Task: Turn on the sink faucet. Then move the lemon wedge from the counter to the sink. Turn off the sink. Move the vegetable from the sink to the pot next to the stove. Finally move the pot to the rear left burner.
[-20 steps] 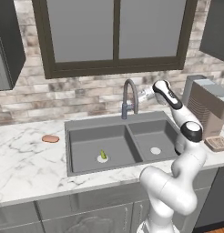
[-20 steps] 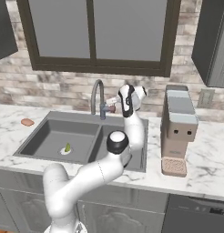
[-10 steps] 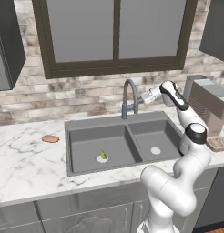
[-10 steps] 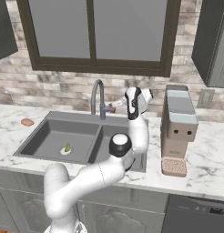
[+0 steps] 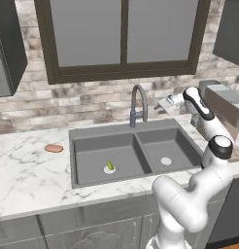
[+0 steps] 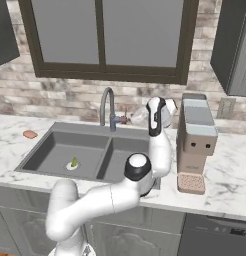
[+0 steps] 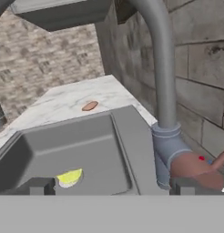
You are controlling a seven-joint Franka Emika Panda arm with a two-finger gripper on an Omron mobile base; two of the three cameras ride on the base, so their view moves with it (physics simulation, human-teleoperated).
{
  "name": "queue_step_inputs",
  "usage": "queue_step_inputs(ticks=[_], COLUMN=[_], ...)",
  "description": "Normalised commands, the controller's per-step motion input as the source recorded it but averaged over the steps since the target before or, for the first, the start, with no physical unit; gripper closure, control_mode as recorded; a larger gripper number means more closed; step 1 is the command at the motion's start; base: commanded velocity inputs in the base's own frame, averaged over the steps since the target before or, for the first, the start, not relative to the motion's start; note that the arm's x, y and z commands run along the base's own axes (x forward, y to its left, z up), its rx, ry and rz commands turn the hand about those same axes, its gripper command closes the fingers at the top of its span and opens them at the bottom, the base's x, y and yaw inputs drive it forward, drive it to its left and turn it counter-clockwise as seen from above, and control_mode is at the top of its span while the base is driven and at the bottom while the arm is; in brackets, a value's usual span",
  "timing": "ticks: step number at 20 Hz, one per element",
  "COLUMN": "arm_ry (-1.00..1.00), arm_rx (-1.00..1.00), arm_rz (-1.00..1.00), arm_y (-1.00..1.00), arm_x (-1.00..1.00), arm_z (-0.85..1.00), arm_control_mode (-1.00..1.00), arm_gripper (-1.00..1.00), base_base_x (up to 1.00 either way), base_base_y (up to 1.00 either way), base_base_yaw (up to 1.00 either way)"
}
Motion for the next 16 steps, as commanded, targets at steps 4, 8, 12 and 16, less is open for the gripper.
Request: queue_step_inputs(ticks=[4,8,12,16], arm_ry=[-0.12,-0.1,-0.07,-0.04], arm_rx=[0.0,0.0,0.0,0.0], arm_rz=[-0.01,-0.04,-0.08,-0.11], arm_y=[0.0,0.0,0.02,0.14], arm_x=[-1.0,-1.0,-1.0,-0.99], arm_z=[0.07,0.04,0.04,0.06], arm_control_mode=[-1.0,-1.0,-1.0,-1.0], arm_gripper=[-1.0,-1.0,-1.0,-1.0], base_base_x=[0.0,0.0,0.0,0.0], base_base_y=[0.0,0.0,0.0,0.0], base_base_yaw=[0.0,0.0,0.0,0.0])
